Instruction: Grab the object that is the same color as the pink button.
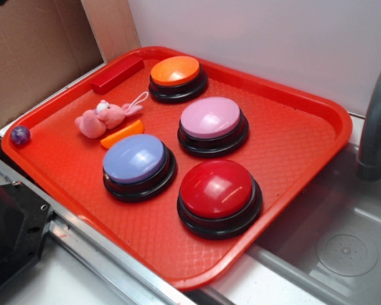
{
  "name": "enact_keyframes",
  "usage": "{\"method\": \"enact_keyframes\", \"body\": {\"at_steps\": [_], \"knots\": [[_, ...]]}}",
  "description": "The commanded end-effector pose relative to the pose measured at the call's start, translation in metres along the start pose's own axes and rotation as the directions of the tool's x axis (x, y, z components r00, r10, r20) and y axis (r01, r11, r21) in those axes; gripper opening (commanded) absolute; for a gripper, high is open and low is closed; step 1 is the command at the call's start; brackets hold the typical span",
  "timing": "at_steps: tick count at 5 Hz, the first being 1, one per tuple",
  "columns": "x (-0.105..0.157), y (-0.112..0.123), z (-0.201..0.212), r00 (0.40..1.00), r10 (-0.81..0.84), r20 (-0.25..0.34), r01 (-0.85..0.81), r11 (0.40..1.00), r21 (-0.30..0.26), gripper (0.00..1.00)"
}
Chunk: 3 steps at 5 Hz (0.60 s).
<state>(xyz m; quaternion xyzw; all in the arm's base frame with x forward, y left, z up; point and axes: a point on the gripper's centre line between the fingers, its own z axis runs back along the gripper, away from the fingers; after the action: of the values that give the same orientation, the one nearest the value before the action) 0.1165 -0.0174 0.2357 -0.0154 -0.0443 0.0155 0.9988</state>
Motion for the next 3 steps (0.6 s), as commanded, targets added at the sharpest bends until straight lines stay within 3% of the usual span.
{"method": "enact_keyframes", "body": {"at_steps": [1,2,3], "knots": [[0.000,0.000,0.000,1.000,0.000,0.000,0.000,1.000,0.000,1.00],[0.008,0.007,-0.016,0.994,0.068,0.081,-0.067,0.998,-0.003,1.00],[0.020,0.022,-0.043,0.989,0.101,0.110,-0.103,0.995,0.011,1.00]]}}
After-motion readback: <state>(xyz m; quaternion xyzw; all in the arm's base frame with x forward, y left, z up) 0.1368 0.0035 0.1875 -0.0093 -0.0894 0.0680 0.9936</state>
